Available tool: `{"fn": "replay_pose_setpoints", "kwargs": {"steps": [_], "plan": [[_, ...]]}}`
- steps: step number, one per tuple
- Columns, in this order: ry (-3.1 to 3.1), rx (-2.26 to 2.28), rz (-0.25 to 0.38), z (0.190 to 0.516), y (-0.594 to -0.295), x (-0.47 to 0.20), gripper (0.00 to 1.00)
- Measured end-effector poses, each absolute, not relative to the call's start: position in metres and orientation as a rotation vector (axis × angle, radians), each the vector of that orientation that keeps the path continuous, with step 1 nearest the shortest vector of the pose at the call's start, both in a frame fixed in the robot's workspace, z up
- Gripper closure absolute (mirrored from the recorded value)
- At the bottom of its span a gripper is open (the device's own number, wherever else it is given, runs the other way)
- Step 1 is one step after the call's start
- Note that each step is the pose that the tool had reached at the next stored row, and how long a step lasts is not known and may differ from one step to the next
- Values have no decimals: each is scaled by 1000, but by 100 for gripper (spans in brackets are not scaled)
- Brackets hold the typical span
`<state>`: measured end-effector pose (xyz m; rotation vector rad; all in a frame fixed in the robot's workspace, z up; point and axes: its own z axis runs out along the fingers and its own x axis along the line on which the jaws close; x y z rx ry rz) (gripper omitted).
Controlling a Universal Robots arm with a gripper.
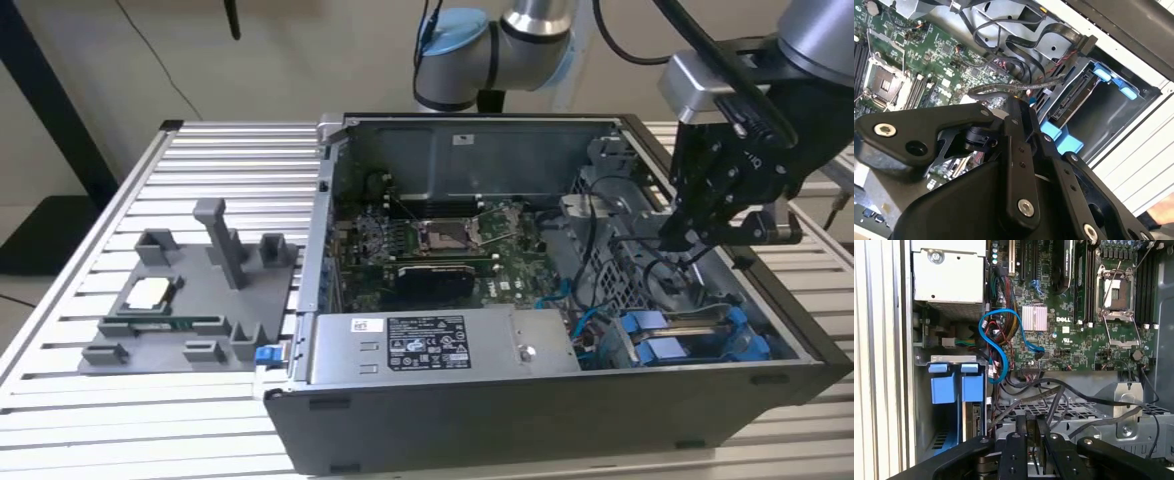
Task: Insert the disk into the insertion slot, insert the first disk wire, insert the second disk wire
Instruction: 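Insert the first disk wire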
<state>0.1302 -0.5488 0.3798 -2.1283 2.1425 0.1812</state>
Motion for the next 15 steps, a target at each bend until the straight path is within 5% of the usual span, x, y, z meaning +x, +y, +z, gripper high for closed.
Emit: {"fn": "replay_pose_setpoints", "kwargs": {"steps": [15], "plan": [[2155, -2141, 157, 377, -550, 131, 81]]}}
